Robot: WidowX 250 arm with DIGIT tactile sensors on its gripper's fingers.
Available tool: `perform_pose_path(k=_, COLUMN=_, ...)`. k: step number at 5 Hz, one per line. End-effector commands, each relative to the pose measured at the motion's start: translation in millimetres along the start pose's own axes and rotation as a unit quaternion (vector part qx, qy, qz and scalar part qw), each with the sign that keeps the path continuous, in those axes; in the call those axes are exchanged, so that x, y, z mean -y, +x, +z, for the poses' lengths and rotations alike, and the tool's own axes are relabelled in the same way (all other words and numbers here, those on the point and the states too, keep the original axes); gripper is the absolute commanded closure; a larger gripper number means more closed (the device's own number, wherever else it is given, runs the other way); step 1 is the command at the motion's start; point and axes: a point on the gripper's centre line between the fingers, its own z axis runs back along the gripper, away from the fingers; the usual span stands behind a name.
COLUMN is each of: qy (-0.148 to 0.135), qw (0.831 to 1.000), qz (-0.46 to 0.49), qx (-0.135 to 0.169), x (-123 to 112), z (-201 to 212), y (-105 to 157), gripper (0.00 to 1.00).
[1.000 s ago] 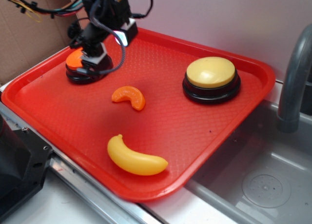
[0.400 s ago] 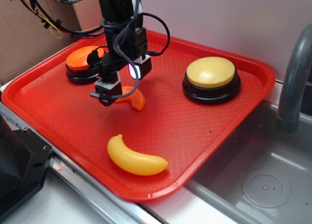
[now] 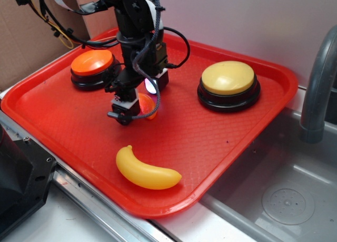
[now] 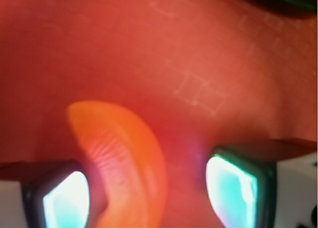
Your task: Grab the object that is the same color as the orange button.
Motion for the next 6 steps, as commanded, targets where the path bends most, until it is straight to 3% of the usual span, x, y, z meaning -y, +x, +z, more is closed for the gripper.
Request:
perform_pose_path(k=1, qy=0.009, qw=0.999, qz=0.04, qx=0.036, x=6.6, z=0.3, y=7.4, gripper=1.0)
perform_pose_path(k=4, qy=0.015, qw=0.998, qz=0.059, qx=0.026, x=4.8, z=1.2, y=3.3, gripper=1.0)
perform_pose_path(k=5, qy=0.034, qw=0.996, qz=0.085, qx=0.018, x=2.1, z=10.2, y=2.0, gripper=1.0)
perform_pose_path(k=6, qy=0.054, qw=0.976, qz=0.209, qx=0.007, x=-4.3, z=57.7, y=-5.4, gripper=1.0)
